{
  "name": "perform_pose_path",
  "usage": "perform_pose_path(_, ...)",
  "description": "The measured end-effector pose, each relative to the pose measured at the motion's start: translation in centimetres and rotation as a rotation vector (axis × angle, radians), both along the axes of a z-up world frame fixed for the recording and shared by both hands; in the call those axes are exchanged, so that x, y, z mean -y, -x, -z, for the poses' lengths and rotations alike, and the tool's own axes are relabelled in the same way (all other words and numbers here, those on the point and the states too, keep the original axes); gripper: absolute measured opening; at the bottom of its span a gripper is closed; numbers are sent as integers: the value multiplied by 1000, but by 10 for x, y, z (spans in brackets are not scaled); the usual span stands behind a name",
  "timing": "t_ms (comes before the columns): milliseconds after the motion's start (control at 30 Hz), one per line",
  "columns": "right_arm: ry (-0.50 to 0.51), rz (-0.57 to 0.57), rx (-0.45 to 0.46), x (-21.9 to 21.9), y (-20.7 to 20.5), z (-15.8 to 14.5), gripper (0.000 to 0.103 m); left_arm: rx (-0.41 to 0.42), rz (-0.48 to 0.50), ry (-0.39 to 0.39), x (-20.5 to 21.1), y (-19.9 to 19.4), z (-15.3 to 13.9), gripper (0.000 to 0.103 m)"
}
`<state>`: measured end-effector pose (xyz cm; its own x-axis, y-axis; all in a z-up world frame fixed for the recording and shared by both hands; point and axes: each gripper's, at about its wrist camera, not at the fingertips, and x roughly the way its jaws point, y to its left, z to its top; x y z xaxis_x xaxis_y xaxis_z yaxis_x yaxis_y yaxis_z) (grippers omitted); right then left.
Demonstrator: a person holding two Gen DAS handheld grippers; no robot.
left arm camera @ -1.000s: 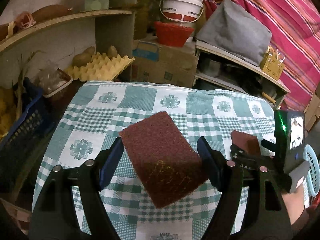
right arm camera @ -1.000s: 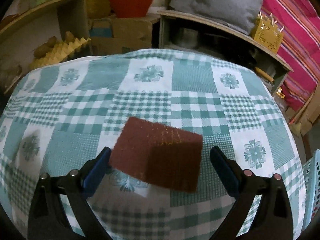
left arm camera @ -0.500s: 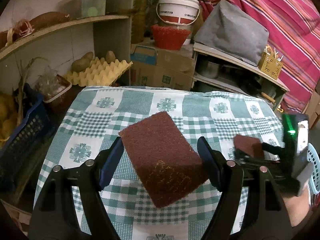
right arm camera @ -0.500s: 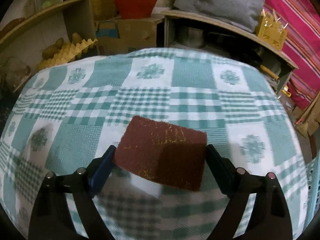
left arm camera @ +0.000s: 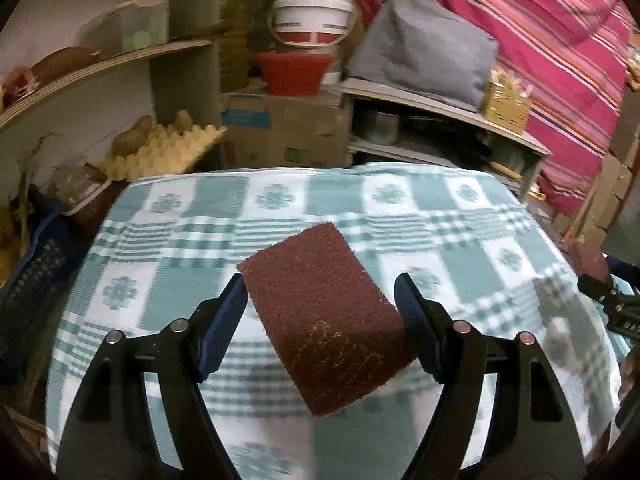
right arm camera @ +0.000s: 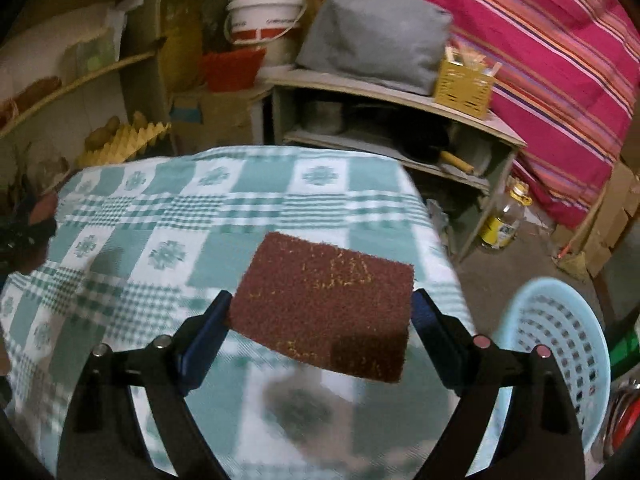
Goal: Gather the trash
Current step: 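Carry both brown pads over the blue basket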
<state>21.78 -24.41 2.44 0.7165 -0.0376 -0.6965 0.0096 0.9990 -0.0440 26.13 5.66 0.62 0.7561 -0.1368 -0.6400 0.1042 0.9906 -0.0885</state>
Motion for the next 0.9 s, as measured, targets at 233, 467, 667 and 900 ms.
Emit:
perform_pose_path(233,-1,65,37,75,51,-16,87,66,78,20,70,33,-18,74)
perform_pose_path(467,6,171,81,155,91,-34,87,94,198,23,171,51,-40,74)
perform_pose_path(667,0,248,92,213,111,-41,87,111,309,16,254,62,-51,74)
perform_pose_path(900,3,287,99,257,118,-45,88,121,415,2,329,73,-55,74)
